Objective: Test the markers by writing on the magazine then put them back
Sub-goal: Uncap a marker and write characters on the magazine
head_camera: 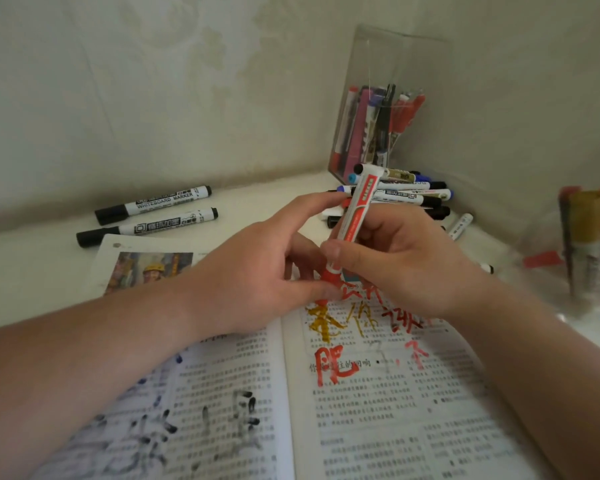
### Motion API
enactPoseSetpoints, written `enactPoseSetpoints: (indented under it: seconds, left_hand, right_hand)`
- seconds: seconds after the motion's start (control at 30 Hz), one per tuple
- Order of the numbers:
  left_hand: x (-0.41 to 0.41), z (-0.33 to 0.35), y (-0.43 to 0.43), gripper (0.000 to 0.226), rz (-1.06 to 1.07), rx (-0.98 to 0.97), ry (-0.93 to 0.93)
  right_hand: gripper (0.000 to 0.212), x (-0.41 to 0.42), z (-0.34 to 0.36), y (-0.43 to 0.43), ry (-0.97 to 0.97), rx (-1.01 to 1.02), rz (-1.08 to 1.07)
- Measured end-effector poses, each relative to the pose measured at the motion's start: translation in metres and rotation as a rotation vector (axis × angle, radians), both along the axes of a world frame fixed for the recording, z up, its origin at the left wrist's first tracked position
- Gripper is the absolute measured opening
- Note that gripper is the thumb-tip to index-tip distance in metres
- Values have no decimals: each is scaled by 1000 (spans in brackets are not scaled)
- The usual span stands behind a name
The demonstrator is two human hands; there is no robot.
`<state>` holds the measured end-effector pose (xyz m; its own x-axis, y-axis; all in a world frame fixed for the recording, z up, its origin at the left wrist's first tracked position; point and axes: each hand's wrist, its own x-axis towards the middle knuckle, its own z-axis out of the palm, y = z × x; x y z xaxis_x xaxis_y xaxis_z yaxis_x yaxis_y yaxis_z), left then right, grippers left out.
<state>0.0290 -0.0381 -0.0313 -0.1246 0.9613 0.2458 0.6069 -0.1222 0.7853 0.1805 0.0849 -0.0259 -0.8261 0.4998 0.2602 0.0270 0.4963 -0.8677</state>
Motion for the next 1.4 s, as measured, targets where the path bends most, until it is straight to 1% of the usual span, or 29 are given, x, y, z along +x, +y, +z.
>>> enactPoseSetpoints:
  seconds: [0.17, 0.23, 0.47, 0.5, 0.6, 0.67, 0.8, 0.9, 0.97, 1.07, 1.17, 1.3, 1.4]
  left_hand:
    - [-1, 0, 0, 89, 15, -12, -4]
    - [-2, 0, 0, 87, 25, -14, -18]
    - [0, -1, 0, 84, 20, 7, -29]
    - [1, 0, -1, 84, 25, 6, -22]
    - [1, -1, -1, 83, 27, 12, -19]
    - [0, -2, -1, 82, 26, 25, -15]
    - [-2, -3, -1, 86, 16, 18, -21]
    - [-4, -5, 0, 92, 1, 2, 6]
    - [-5, -7, 1, 90, 2, 3, 3]
    - [-8, -9, 1, 77, 10, 18, 34]
    - [-12, -9, 3, 51, 57, 18, 131]
    - [-16, -10, 5, 26, 136, 63, 171]
    - [-19, -7, 4, 20, 194, 105, 238]
  right_hand:
    - [18, -2, 0, -3, -16, 78, 3]
    - [11, -2, 2, -3, -36, 89, 4]
    - [2, 0, 0, -7, -76, 101, -1]
    - [3, 1, 0, -8, -70, 99, -5]
    - [17, 0, -2, -9, -20, 130, -17]
    - [22, -3, -4, -11, 4, 148, -31]
    - [11, -4, -7, -9, -20, 144, -74]
    - [10, -1, -7, -6, -26, 155, -98]
    - [13, 0, -6, -3, 23, 104, -117]
    - [12, 0, -2, 1, 147, -27, -177]
    - [15, 0, -2, 3, 236, -72, -234]
    - [13, -2, -3, 5, 227, -74, -213]
    - [14, -2, -2, 5, 215, -111, -167]
